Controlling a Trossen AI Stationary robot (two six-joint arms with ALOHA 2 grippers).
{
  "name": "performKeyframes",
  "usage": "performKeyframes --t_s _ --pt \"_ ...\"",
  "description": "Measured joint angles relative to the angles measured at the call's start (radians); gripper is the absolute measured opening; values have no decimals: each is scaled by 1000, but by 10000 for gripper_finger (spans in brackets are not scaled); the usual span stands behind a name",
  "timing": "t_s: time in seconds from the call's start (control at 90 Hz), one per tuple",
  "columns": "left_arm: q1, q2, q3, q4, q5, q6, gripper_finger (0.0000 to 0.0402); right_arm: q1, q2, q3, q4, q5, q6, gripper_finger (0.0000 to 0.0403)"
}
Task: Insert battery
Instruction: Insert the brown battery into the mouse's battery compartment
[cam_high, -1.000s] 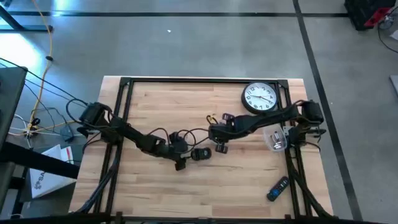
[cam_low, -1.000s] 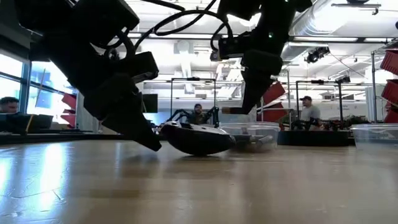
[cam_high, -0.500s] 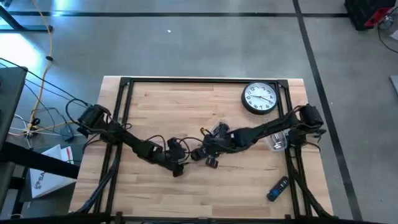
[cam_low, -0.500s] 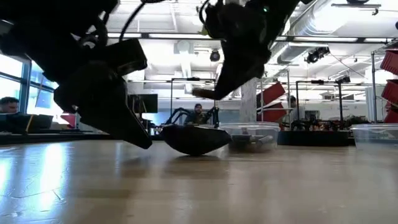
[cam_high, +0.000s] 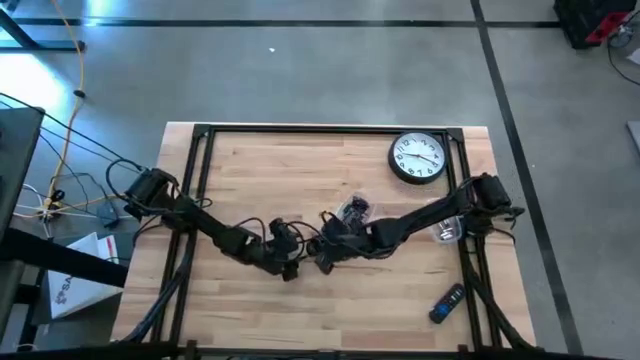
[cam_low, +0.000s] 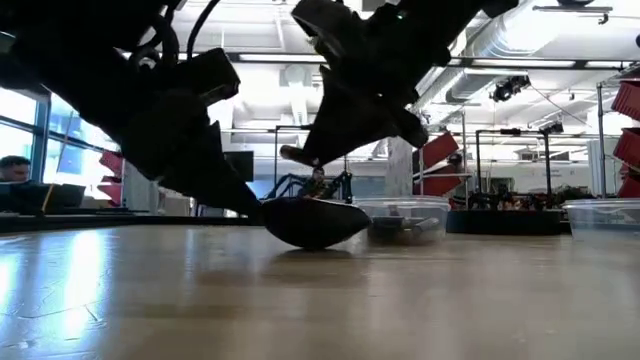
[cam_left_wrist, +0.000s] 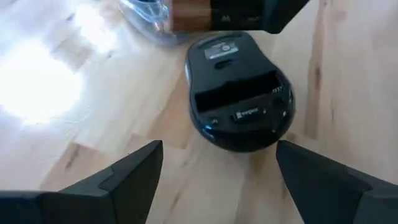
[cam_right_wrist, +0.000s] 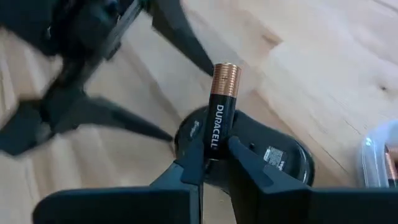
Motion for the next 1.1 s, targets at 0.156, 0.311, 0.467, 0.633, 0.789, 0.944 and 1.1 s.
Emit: performKeyframes --t_s 0.156,0.311,0.467,0.633,0.789,0.944,1.1 --pt "-5 45 0 18 2 -5 296 16 43 0 49 45 42 23" --pt "-22 92 -1 85 16 -16 296 32 56 0 12 127 131 23" --pt "-32 119 0 154 21 17 296 51 56 0 5 143 194 23" --pt "-35 117 0 167 17 35 296 67 56 0 -12 146 224 23" --pt "-45 117 0 173 17 45 296 67 56 0 -19 141 224 23" --pt "-58 117 0 203 10 71 296 67 56 0 -18 140 224 23" --pt "-57 117 0 183 5 61 296 67 56 0 -18 139 227 23"
